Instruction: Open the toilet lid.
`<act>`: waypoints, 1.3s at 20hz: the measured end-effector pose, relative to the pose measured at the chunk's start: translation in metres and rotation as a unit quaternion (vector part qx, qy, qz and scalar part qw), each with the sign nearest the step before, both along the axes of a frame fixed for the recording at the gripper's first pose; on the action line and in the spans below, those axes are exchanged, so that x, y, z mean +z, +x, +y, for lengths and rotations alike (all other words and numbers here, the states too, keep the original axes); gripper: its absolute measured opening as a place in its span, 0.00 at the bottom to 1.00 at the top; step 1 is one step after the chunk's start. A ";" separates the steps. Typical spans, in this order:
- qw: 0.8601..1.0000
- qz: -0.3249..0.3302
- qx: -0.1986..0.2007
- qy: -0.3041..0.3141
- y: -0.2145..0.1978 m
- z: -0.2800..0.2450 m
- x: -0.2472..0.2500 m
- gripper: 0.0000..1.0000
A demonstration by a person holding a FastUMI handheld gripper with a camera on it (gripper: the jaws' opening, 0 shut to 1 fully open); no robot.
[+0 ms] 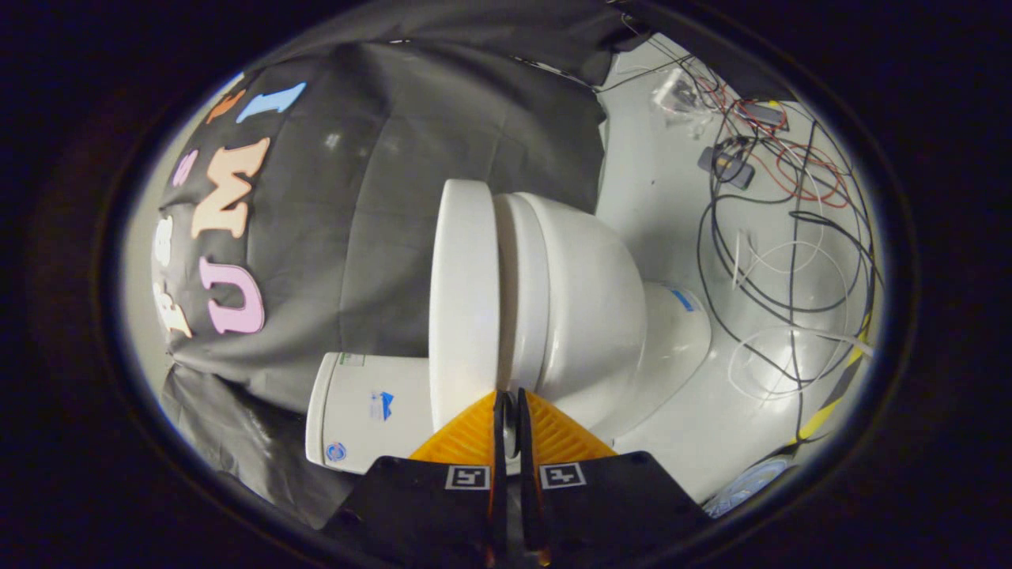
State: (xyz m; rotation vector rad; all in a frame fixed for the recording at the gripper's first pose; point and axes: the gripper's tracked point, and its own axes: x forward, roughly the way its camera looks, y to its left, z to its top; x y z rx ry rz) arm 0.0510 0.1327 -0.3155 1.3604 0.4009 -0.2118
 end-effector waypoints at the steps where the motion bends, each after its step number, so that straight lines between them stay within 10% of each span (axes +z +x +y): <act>1: 1.000 0.005 0.001 -0.012 0.016 -0.043 0.003 0.03; 26: 0.982 0.054 0.052 -0.172 0.031 -0.024 0.114 0.00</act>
